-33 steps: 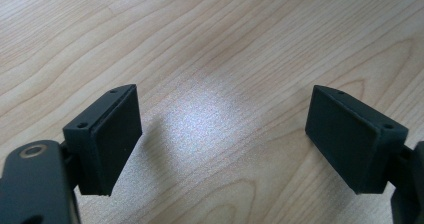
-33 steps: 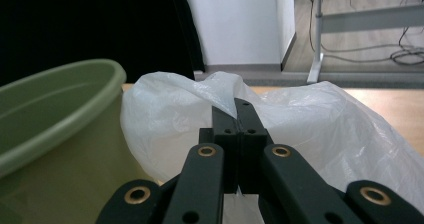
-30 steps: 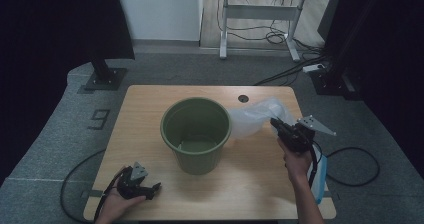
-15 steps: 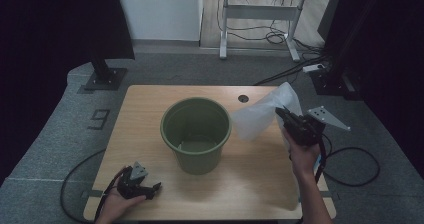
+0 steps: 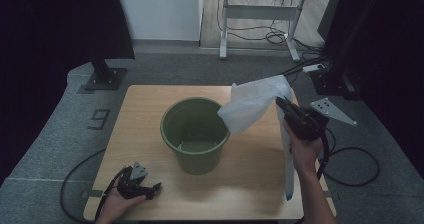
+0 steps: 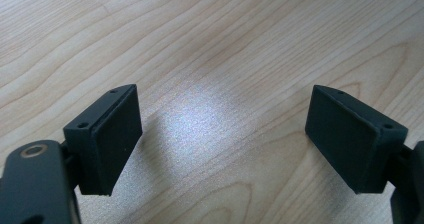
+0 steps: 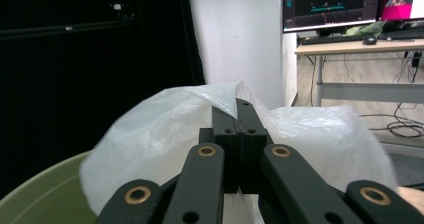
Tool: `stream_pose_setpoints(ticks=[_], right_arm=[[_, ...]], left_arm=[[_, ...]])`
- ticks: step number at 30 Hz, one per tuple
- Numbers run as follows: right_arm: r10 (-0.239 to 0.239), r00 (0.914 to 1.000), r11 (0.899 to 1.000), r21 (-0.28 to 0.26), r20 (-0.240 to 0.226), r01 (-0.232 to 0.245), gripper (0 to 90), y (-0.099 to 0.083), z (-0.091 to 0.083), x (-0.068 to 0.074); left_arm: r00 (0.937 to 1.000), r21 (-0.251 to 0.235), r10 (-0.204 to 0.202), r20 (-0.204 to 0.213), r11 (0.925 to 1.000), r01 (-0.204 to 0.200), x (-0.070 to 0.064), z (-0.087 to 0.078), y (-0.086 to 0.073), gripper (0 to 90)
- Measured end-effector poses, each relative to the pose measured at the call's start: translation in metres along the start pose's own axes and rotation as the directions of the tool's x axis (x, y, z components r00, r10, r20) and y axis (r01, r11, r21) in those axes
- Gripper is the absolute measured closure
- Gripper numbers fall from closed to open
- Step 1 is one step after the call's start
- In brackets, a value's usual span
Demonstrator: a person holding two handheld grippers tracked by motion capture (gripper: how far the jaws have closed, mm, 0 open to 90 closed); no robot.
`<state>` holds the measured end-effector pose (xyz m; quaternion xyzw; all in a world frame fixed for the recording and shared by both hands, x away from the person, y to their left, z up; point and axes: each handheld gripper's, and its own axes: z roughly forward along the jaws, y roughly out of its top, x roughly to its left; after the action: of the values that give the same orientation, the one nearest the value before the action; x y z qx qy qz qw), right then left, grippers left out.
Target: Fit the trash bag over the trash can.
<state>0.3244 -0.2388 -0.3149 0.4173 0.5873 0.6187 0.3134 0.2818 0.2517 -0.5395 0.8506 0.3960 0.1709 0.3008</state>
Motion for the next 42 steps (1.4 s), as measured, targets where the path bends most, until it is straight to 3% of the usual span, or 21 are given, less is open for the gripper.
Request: stream_pose_setpoints(ticks=[7,14,25,34,42], right_arm=[[-0.002,1.0000,1.000,-0.016,-0.004,0.002,88.7,0.008,0.002,0.005],[-0.030,0.9993,0.999,-0.036,-0.022,0.029,88.8,0.022,0.005,0.018],[-0.043,0.9983,0.999,-0.027,-0.041,0.042,88.8,0.023,0.017,0.033],[-0.042,0.9975,0.992,-0.120,-0.057,0.035,88.8,0.046,0.008,0.047],[-0.052,0.9960,0.991,-0.130,-0.073,0.043,88.8,0.050,0.014,0.059]], left_arm=[[1.0000,-0.003,-0.002,0.007,1.0000,0.002,-0.001,0.001,0.000,14.6],[1.0000,-0.002,-0.001,0.010,1.0000,0.001,-0.001,0.001,0.000,14.6],[0.9998,-0.004,-0.005,0.022,1.0000,0.005,-0.001,0.001,0.000,14.6],[0.9997,-0.004,-0.008,0.024,1.0000,0.008,-0.001,0.001,0.000,14.6],[0.9996,-0.004,-0.010,0.028,0.9999,0.011,-0.001,0.001,0.000,14.5]])
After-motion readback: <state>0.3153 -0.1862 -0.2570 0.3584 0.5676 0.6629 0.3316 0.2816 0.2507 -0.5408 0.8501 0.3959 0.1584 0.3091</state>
